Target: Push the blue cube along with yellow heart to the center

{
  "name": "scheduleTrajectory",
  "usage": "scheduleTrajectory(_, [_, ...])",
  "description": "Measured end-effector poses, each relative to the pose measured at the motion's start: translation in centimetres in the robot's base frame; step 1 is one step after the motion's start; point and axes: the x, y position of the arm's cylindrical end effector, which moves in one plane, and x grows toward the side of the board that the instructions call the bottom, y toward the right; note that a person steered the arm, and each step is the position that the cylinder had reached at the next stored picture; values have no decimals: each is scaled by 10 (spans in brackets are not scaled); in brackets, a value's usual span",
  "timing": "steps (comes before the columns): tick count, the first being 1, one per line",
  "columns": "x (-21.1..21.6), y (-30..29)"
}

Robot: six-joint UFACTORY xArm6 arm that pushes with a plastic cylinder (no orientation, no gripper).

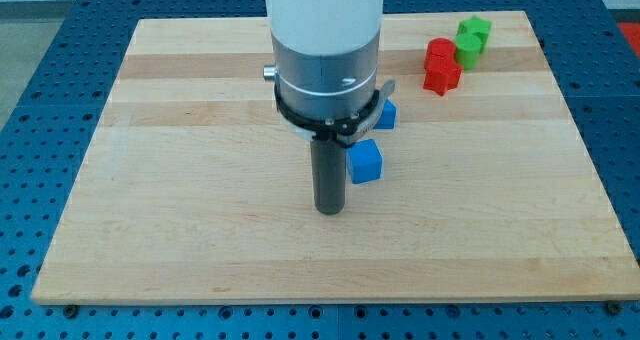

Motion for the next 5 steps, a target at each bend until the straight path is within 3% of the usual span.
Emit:
scheduleTrajectory(4, [-10, 38])
scheduleTrajectory(5, [-53, 38])
